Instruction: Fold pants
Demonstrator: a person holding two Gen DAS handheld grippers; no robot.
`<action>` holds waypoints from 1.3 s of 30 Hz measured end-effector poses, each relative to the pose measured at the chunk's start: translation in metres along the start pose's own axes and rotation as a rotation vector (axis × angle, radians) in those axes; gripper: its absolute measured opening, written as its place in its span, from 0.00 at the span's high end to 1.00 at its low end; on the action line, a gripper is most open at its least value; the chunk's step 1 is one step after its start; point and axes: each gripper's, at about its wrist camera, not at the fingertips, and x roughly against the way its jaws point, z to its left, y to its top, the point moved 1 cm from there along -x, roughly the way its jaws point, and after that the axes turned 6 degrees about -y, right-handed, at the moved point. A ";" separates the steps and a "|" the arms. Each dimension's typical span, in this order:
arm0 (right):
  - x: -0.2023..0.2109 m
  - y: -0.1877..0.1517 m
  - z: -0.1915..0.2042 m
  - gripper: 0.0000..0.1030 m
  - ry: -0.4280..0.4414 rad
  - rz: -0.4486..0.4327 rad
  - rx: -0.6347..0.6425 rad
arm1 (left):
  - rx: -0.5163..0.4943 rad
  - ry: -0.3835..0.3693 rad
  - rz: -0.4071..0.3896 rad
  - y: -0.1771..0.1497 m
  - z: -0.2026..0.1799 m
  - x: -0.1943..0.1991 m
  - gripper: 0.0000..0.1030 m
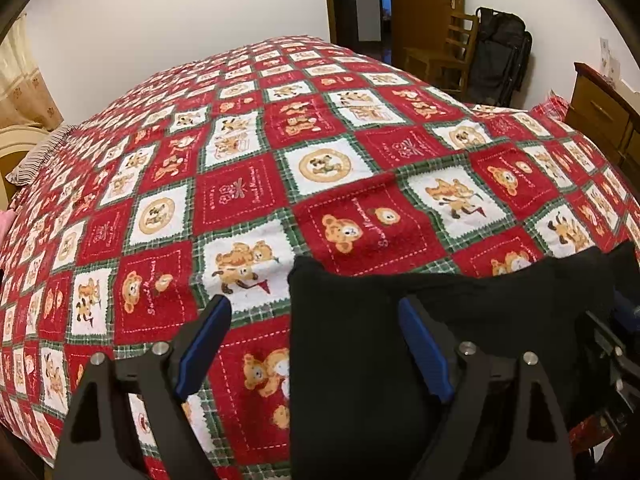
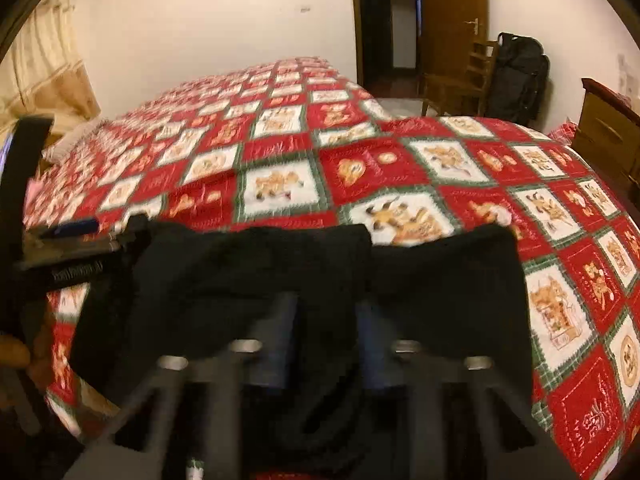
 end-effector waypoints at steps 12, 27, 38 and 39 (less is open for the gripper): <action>0.065 0.009 -0.014 0.86 0.092 -0.166 0.012 | 0.170 -0.005 -0.053 0.012 0.054 0.025 0.14; 0.033 -0.002 -0.084 0.86 -0.092 -0.055 0.008 | 0.055 0.053 -0.046 0.012 0.016 0.014 0.14; 0.031 -0.007 -0.134 0.65 0.108 -0.069 -0.220 | -0.013 0.181 -0.051 0.008 -0.015 -0.038 0.13; 0.036 -0.007 -0.139 0.65 0.112 -0.085 -0.247 | -0.002 0.166 -0.042 0.010 -0.013 -0.037 0.13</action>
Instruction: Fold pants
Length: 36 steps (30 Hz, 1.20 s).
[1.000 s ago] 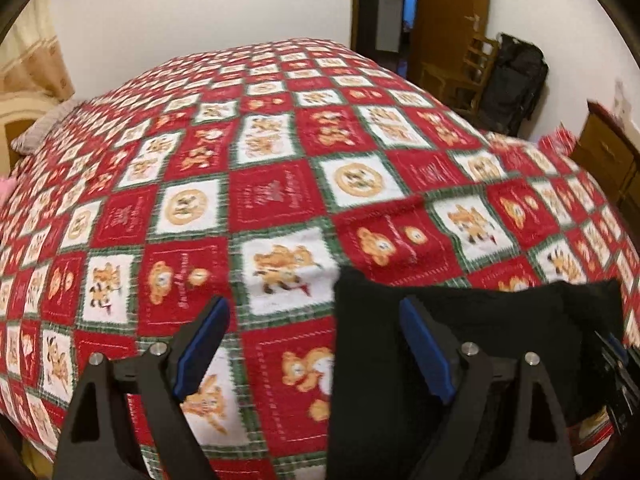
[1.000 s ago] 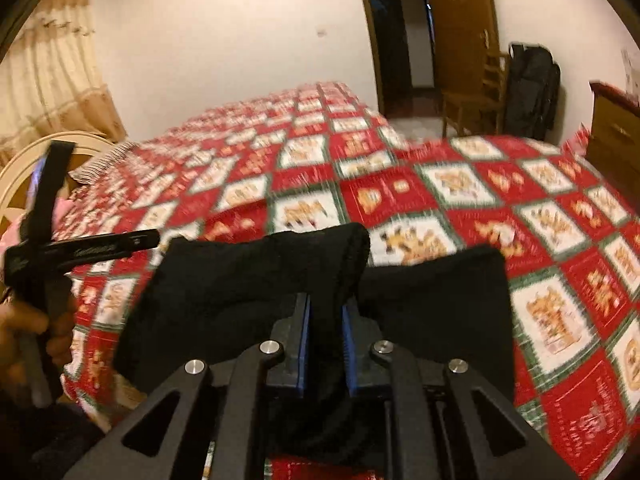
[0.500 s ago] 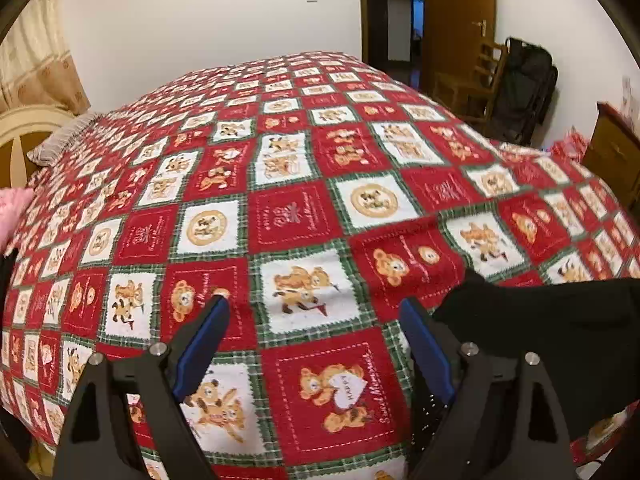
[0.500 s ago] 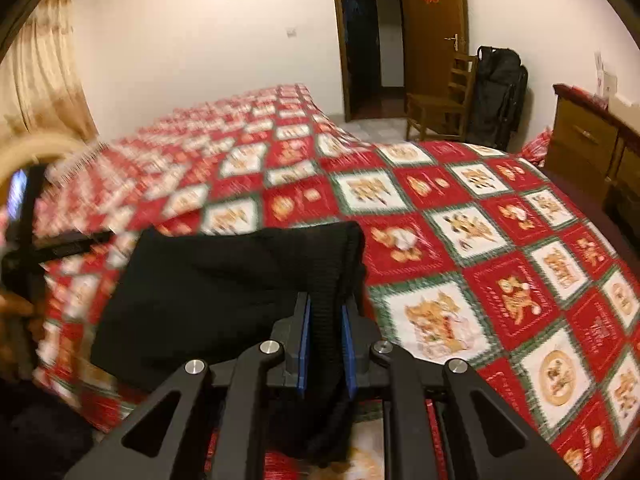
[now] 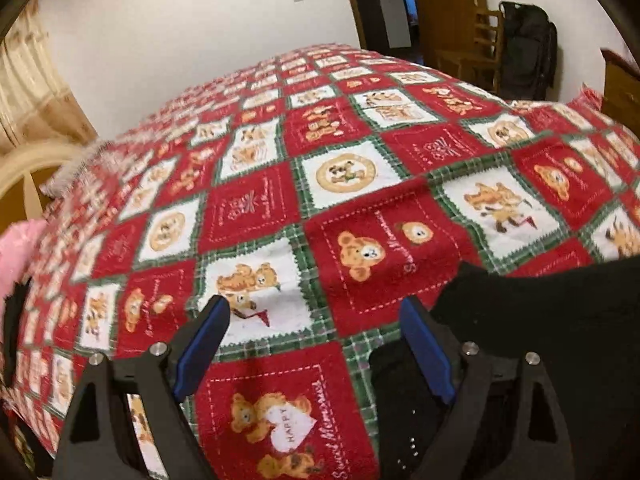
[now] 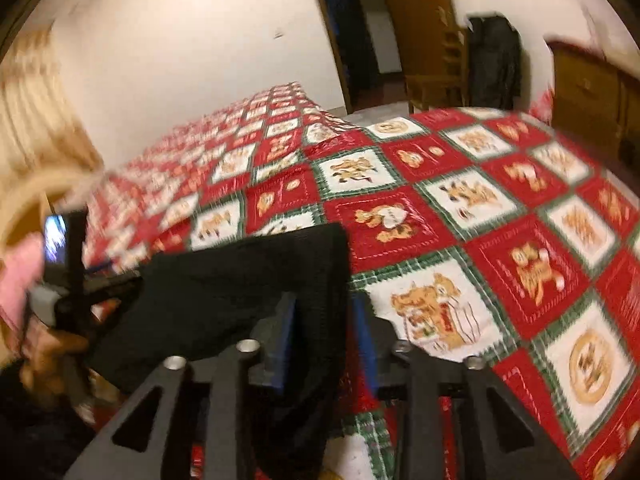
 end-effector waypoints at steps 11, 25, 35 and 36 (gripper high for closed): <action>0.040 -0.023 0.069 0.65 0.093 -0.028 0.293 | -0.021 -0.119 -0.100 0.003 0.001 0.068 0.13; 0.029 -0.025 0.044 0.70 0.101 0.023 0.271 | -0.071 -0.182 -0.006 -0.044 -0.011 0.045 0.03; -0.030 0.028 0.063 0.70 0.008 -0.012 0.274 | -0.110 -0.117 -0.072 0.000 -0.024 0.054 0.05; -0.040 0.028 0.063 0.70 -0.024 0.012 0.280 | -0.113 -0.120 -0.063 0.001 -0.027 0.051 0.05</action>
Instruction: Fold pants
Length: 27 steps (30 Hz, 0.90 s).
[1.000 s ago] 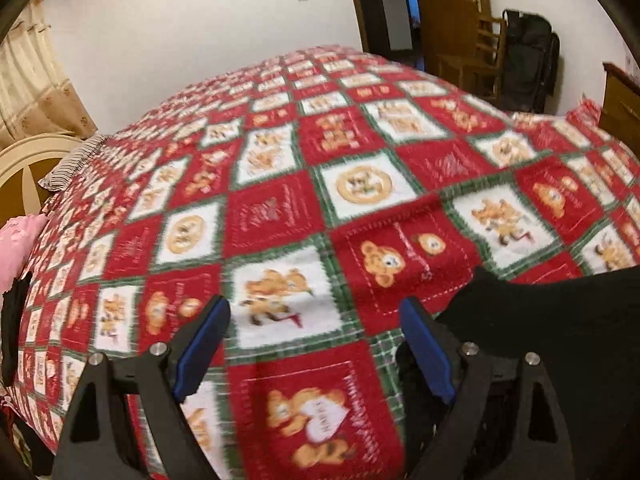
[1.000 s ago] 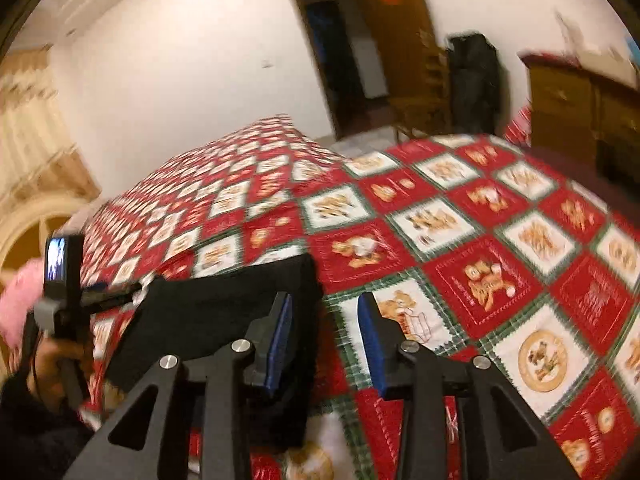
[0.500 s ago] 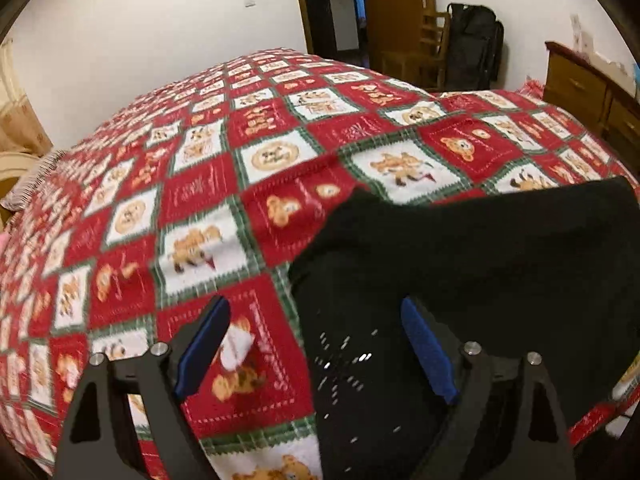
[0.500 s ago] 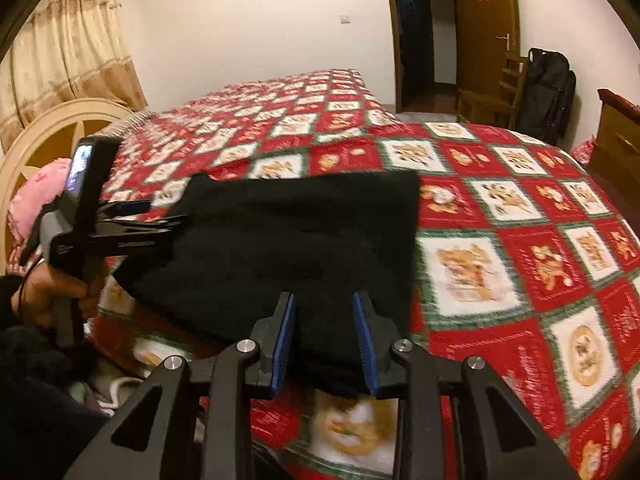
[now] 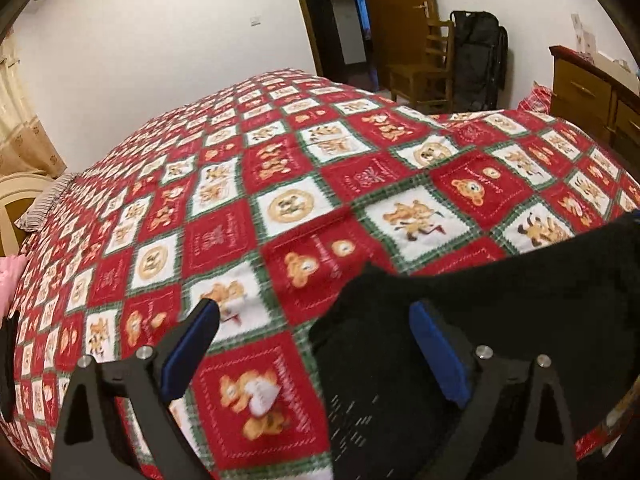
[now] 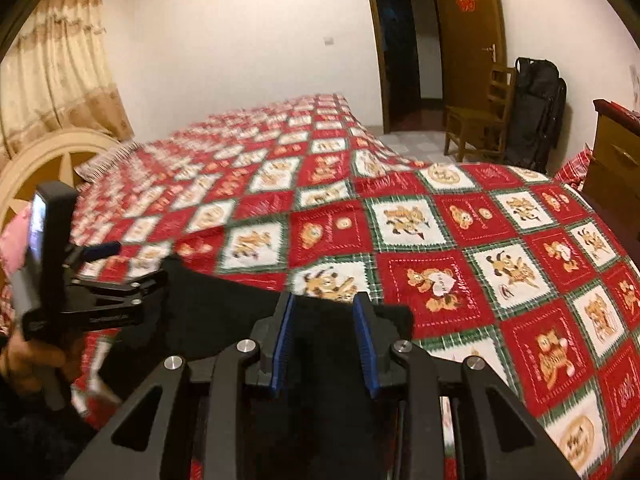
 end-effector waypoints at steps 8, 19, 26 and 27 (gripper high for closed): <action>-0.026 0.001 -0.006 0.70 -0.062 0.055 -0.029 | 0.000 -0.043 0.119 0.008 -0.014 -0.040 0.01; -0.020 -0.004 -0.003 0.68 -0.066 -0.005 -0.038 | 0.109 0.029 0.083 0.019 0.026 -0.028 0.00; -0.009 -0.005 -0.003 0.68 -0.050 -0.046 -0.079 | 0.095 0.036 0.067 0.016 0.027 -0.018 0.00; -0.002 -0.005 -0.004 0.68 -0.033 -0.065 -0.102 | 0.088 0.031 0.070 0.016 0.025 -0.018 0.00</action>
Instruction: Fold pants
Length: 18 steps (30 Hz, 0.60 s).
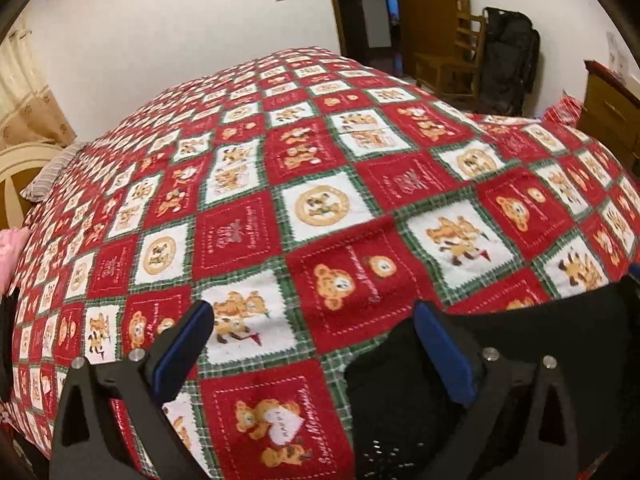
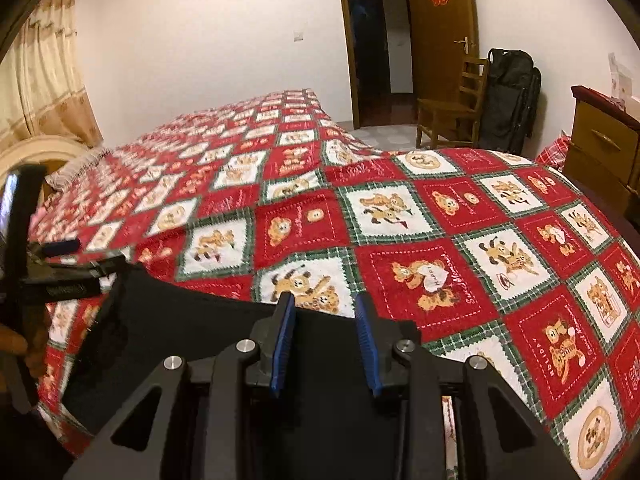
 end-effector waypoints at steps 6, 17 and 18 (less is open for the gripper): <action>0.035 0.000 -0.007 0.54 0.016 -0.091 -0.060 | -0.027 -0.018 0.001 -0.001 -0.010 0.003 0.00; 0.049 -0.026 -0.027 0.41 0.001 -0.053 -0.164 | -0.057 -0.043 0.012 -0.010 -0.026 0.007 0.00; 0.050 -0.027 -0.028 0.41 0.000 -0.049 -0.164 | -0.063 -0.042 0.013 -0.012 -0.027 0.008 0.00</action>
